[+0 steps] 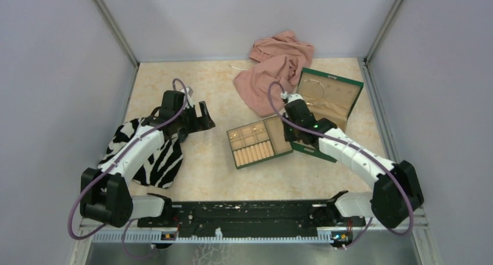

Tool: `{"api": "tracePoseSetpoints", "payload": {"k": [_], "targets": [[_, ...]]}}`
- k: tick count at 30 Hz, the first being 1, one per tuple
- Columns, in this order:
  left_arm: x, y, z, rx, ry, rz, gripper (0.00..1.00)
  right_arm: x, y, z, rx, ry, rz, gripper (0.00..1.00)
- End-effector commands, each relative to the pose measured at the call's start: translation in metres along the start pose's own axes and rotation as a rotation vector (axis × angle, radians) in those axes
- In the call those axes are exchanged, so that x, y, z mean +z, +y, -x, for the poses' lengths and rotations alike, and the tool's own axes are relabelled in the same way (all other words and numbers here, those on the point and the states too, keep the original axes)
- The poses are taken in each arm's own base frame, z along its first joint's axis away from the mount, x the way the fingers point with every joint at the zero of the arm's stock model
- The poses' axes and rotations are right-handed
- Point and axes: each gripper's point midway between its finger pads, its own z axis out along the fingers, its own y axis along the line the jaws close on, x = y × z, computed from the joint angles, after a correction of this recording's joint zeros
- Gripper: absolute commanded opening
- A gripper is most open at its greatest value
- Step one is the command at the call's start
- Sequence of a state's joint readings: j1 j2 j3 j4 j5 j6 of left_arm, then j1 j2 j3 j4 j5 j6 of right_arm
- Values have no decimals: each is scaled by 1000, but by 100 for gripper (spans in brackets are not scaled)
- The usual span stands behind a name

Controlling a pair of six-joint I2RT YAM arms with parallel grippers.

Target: Organize the mixed jewelry

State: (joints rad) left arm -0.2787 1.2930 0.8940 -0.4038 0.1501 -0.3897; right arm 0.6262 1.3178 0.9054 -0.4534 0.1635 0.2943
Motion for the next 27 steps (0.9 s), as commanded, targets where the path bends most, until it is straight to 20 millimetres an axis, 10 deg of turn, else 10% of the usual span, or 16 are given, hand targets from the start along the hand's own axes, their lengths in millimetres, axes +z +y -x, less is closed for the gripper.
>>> {"api": "tracePoseSetpoints", "payload": {"k": [1,15,27], "targets": [[-4,-8,20,17,-56,-22,99,-44,-31,31,169,-118,-53,0],[6,-13,16,16,-30,-57,99,-98,-143,-6,446,-189,-416,0],[11,-12,16,24,-23,-59,99,-96,-181,-28,509,-240,-550,0]]}}
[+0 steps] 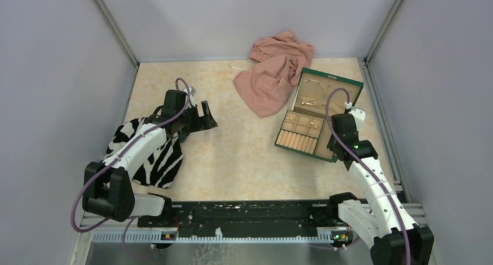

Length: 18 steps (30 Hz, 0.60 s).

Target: Organize the mixed jewelry

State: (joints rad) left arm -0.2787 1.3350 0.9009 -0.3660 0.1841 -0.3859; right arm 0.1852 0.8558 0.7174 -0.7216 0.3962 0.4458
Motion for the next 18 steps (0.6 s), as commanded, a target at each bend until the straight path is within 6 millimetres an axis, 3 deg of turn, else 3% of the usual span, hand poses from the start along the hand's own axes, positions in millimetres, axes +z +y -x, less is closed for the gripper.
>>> {"api": "tracePoseSetpoints", "payload": {"k": [1,7,18], "targets": [[1,-8,16,21,-35,-30,99,3,-5,32,62,-124,-21,0],[3,-7,14,26,-20,-29,99,10,-22,37,107,-131,-59,0],[5,-4,11,36,-10,-18,99,15,-20,46,107,-155,-44,0]]}}
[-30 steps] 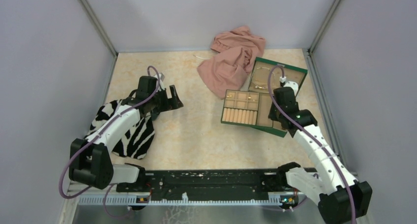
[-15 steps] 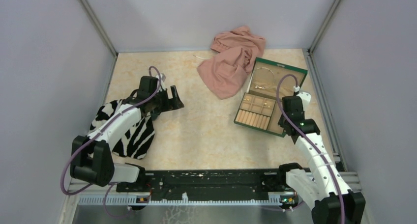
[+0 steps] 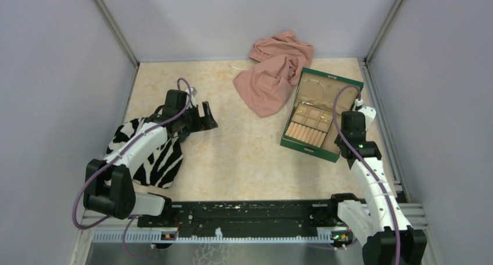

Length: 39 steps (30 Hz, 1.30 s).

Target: Organize the mixed jewelry

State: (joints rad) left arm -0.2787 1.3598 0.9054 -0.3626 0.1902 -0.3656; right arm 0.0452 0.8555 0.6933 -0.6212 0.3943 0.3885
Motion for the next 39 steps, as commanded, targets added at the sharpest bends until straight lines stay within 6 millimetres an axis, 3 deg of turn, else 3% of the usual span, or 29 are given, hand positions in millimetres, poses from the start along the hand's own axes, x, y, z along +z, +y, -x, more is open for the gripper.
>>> {"api": "tracePoseSetpoints", "payload": {"k": [1,9,24,39], "targets": [[0,-7,13,19,-25,-22,99,5,9,25,43,-84,28,0],[1,-7,15,24,-19,-23,99,16,13,30,13,-96,27,0],[9,1,3,41,27,-1,99,26,15,15,-36,-38,53,0],[19,-7,-9,32,95,-64,99,35,17,18,-113,-150,94,0]]}}
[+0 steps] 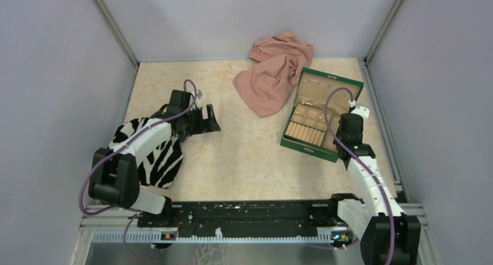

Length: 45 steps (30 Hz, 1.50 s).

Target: Organize the mixed jewelry

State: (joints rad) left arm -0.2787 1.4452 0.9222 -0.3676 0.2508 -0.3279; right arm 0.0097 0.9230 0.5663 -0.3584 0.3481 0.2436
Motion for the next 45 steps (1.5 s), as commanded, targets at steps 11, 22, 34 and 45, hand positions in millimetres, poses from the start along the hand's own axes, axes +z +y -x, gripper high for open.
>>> {"api": "tracePoseSetpoints", "payload": {"k": [11,22,34,45], "targets": [[3,-3,3,14,20,-18,99,12,17,20,-53,-67,74,0],[2,-2,3,17,19,-13,99,16,12,10,-24,-49,38,0],[2,-1,3,21,18,-5,99,17,5,11,-14,-22,-11,26],[4,-1,2,16,26,-9,99,-7,2,45,32,-148,7,33]]}}
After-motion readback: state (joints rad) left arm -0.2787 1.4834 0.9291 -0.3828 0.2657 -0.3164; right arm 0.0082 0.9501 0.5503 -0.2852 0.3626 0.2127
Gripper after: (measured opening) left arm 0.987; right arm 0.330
